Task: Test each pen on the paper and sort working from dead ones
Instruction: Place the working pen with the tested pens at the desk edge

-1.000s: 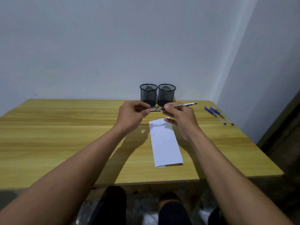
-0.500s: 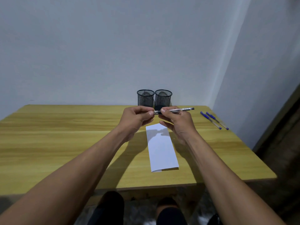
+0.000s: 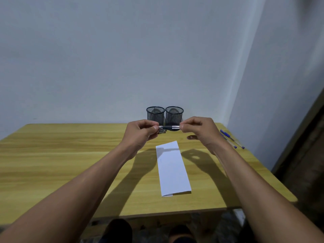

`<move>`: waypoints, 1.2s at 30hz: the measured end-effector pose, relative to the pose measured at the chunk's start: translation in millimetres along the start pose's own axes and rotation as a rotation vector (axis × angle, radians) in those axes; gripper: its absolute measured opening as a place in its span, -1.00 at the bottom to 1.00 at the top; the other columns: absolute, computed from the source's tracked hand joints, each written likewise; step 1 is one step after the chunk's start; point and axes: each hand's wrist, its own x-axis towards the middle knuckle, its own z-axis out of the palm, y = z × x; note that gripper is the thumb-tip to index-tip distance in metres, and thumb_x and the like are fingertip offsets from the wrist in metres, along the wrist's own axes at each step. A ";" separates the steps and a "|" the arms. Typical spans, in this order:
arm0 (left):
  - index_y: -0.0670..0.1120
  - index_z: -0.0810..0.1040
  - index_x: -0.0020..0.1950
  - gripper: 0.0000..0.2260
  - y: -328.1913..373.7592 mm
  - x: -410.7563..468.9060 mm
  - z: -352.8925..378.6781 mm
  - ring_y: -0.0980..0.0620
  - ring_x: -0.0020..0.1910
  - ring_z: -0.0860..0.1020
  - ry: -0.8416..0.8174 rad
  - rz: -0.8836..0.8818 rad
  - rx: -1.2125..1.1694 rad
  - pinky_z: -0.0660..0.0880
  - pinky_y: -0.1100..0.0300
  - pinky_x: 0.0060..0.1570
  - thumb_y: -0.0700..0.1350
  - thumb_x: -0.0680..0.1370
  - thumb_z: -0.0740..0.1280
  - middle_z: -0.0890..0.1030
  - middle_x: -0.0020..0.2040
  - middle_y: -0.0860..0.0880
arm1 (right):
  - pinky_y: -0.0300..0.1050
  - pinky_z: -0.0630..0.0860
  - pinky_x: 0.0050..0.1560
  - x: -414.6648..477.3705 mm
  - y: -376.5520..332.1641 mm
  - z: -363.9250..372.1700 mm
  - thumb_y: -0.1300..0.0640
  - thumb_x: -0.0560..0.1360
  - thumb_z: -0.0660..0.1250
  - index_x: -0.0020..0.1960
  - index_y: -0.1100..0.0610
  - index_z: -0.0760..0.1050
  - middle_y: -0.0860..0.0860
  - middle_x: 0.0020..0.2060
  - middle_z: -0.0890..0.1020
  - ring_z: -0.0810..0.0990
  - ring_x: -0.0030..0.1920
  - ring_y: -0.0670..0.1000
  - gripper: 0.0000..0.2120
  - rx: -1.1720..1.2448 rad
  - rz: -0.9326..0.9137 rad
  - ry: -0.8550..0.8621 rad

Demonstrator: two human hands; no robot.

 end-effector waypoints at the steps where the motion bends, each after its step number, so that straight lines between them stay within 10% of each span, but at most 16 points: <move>1: -0.22 0.66 -0.11 -0.91 -0.2 0.4 1.0 -0.03 -0.18 0.62 -0.002 0.006 0.006 0.62 0.09 0.06 -0.36 0.52 0.40 0.64 -0.19 -0.14 | -0.14 0.53 -0.18 1.0 -1.8 -2.0 0.27 0.45 0.51 -0.14 0.13 0.70 0.03 -0.23 0.70 0.60 -0.21 -0.09 -0.94 -0.099 -0.032 -0.005; 14: -0.16 0.68 -0.08 -0.96 3.7 5.4 23.5 -0.01 -0.21 0.60 -0.024 0.085 0.113 0.64 0.03 0.05 -0.26 0.52 0.43 0.64 -0.23 -0.10 | -0.12 0.48 -0.03 3.2 -8.7 -12.4 0.05 0.48 0.46 -0.13 -0.09 0.69 -0.15 -0.17 0.70 0.57 -0.04 -0.10 -0.95 -0.700 -0.187 0.012; 20: 0.03 0.71 -0.09 -0.88 2.3 16.5 53.6 0.14 -0.14 0.66 0.019 0.241 0.573 0.55 0.17 0.00 0.03 0.50 0.40 0.71 -0.22 0.11 | -0.16 0.46 -0.17 0.9 2.7 -47.6 0.04 0.49 0.43 -0.10 -0.04 0.71 -0.16 -0.18 0.69 0.57 -0.13 -0.09 -0.93 -0.767 -0.132 0.129; 29: -0.11 0.39 0.48 -0.38 -36.6 63.6 141.4 -0.11 0.37 0.47 -0.415 0.253 1.191 0.41 0.03 0.35 0.19 0.52 0.37 0.50 0.41 -0.12 | -0.07 0.52 -0.09 9.3 48.8 -112.8 0.05 0.51 0.39 -0.06 -0.02 0.70 -0.11 -0.16 0.65 0.62 -0.06 0.08 -0.89 -0.919 0.067 0.273; 36: -0.09 0.30 0.54 -0.16 -75.5 98.7 178.1 -0.14 0.41 0.43 -0.574 0.058 1.318 0.41 -0.01 0.36 0.32 0.40 0.43 0.45 0.45 -0.12 | 0.05 0.60 0.04 46.2 94.3 -121.7 0.11 0.51 0.34 -0.06 0.02 0.70 0.02 0.05 0.70 0.64 0.02 0.14 -0.85 -1.017 0.172 0.279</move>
